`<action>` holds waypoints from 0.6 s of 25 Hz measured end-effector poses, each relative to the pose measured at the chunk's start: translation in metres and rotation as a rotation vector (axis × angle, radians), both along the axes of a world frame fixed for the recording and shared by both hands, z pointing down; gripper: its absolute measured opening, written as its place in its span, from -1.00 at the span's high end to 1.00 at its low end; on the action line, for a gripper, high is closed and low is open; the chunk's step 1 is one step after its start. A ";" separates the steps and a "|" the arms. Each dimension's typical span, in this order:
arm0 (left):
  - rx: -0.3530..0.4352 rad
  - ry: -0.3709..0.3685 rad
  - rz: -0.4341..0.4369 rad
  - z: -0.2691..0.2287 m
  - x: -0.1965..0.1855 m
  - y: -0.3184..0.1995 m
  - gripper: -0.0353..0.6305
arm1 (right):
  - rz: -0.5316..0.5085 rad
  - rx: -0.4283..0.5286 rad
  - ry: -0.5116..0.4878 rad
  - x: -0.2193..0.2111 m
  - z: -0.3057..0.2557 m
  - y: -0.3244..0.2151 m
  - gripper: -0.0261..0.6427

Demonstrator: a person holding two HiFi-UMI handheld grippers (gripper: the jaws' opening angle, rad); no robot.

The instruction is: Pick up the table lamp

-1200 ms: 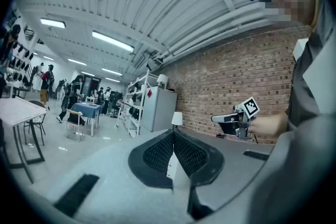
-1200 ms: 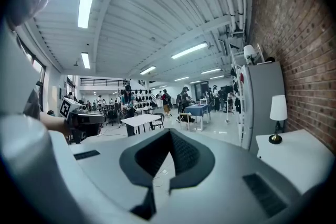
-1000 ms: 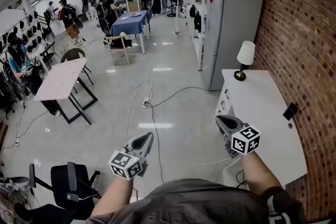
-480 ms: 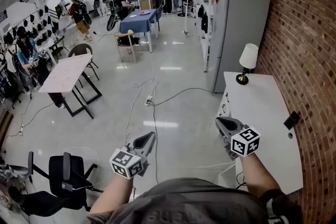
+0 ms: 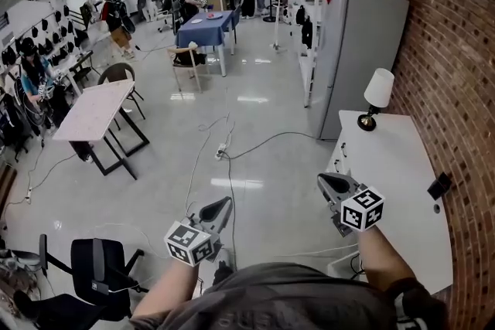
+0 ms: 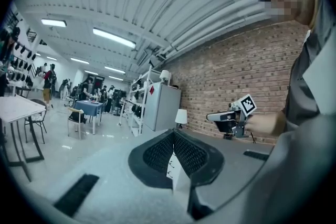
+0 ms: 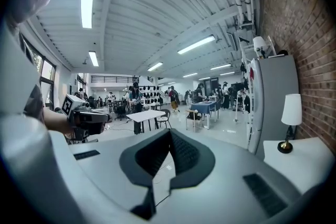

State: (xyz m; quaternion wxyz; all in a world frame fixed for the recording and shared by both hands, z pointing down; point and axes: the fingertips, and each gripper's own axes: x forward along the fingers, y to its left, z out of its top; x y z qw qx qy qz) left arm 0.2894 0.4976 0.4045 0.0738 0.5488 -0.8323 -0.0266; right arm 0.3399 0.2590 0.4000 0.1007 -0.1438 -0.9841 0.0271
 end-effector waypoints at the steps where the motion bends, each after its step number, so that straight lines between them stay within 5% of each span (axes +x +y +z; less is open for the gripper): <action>1: 0.002 0.000 0.012 0.003 -0.017 0.003 0.88 | 0.004 0.003 0.000 -0.015 0.002 0.005 0.94; 15: 0.018 -0.038 0.197 -0.022 -0.309 0.040 0.88 | 0.216 -0.002 -0.062 -0.254 -0.031 0.049 0.94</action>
